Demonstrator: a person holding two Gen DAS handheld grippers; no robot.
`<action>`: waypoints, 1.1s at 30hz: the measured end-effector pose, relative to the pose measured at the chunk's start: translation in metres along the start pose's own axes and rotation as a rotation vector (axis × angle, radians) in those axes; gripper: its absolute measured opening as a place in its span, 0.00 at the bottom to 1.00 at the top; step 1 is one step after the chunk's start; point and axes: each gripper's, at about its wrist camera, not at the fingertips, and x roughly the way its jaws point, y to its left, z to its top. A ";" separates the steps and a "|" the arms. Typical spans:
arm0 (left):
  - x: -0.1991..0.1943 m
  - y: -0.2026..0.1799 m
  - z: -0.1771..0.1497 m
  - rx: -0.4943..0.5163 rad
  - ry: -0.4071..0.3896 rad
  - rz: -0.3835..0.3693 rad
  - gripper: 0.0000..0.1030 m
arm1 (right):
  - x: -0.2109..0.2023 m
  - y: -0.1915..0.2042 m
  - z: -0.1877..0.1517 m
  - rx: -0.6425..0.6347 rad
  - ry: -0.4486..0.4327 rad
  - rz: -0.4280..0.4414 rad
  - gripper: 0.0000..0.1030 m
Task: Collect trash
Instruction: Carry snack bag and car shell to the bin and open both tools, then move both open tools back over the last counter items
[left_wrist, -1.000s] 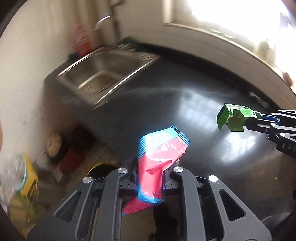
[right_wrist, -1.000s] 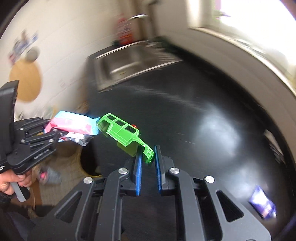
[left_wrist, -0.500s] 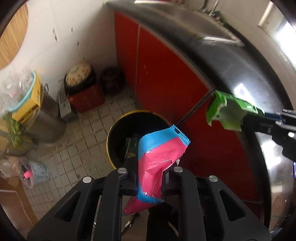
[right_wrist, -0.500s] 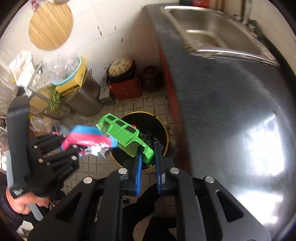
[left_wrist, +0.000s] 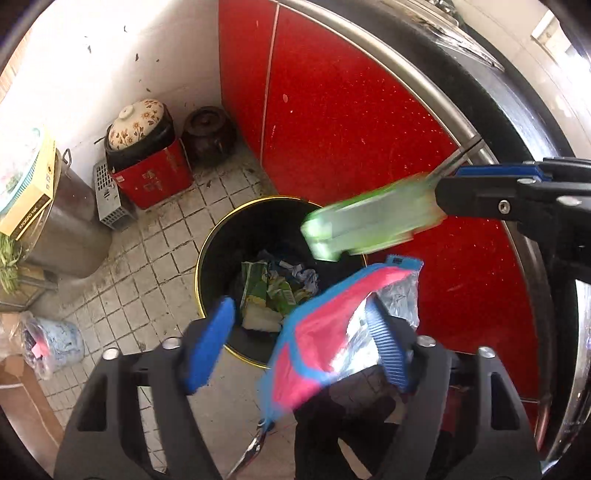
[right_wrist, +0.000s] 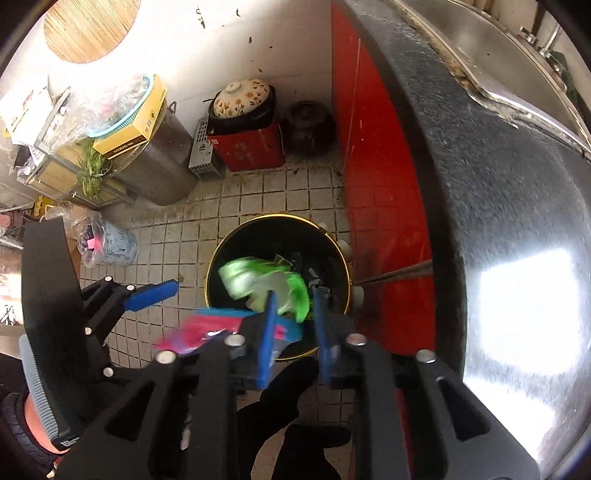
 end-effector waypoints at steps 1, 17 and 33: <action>0.000 0.000 0.000 -0.004 0.002 0.001 0.77 | -0.002 0.001 0.001 -0.006 -0.005 -0.001 0.44; -0.073 -0.061 0.019 0.137 -0.170 0.061 0.88 | -0.146 -0.055 -0.043 0.112 -0.245 0.044 0.66; -0.152 -0.435 -0.027 1.005 -0.242 -0.389 0.90 | -0.350 -0.239 -0.382 0.840 -0.537 -0.384 0.74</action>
